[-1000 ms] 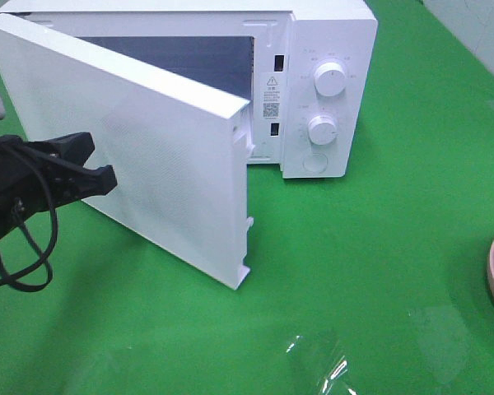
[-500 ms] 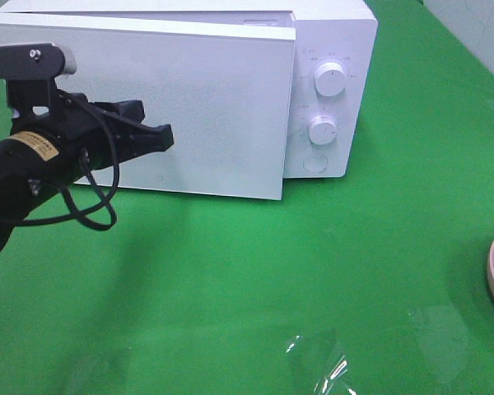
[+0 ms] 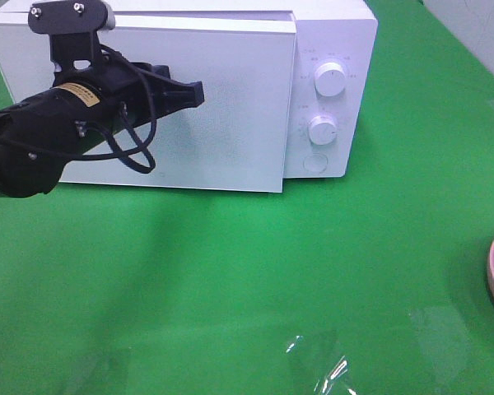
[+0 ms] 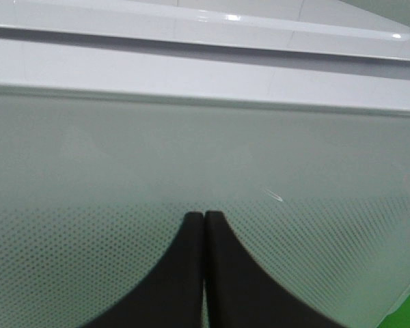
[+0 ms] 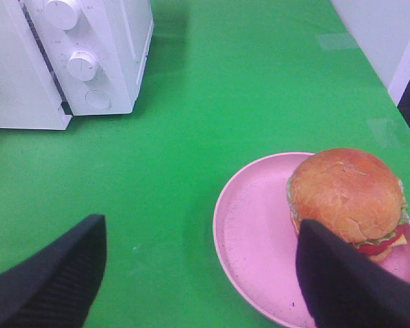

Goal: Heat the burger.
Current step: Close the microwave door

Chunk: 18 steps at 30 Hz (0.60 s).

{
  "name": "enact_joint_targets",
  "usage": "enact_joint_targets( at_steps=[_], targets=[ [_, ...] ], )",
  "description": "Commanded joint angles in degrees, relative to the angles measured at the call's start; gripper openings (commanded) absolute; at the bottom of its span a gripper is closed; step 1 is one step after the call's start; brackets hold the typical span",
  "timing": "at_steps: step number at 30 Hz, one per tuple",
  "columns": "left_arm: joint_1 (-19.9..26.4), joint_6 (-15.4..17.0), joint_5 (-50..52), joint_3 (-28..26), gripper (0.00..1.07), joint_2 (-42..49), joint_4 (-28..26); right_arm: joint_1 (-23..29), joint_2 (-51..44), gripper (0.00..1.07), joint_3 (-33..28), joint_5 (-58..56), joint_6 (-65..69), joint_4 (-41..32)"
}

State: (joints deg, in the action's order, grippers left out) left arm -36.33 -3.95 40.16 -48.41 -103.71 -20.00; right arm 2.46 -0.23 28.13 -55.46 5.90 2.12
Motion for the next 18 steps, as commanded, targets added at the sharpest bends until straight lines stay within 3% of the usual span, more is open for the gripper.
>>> enact_joint_targets(
  at_steps=[1, 18],
  targets=[
    [-0.40, -0.17, -0.34, -1.15, 0.00, -0.46, -0.17, -0.34, -1.49, 0.74, -0.06, 0.40, -0.57, 0.11],
    [-0.40, -0.17, -3.15, -10.54, 0.00, -7.16, -0.57, -0.34, -1.49, 0.74, -0.06, 0.40, -0.57, 0.11]
  ],
)
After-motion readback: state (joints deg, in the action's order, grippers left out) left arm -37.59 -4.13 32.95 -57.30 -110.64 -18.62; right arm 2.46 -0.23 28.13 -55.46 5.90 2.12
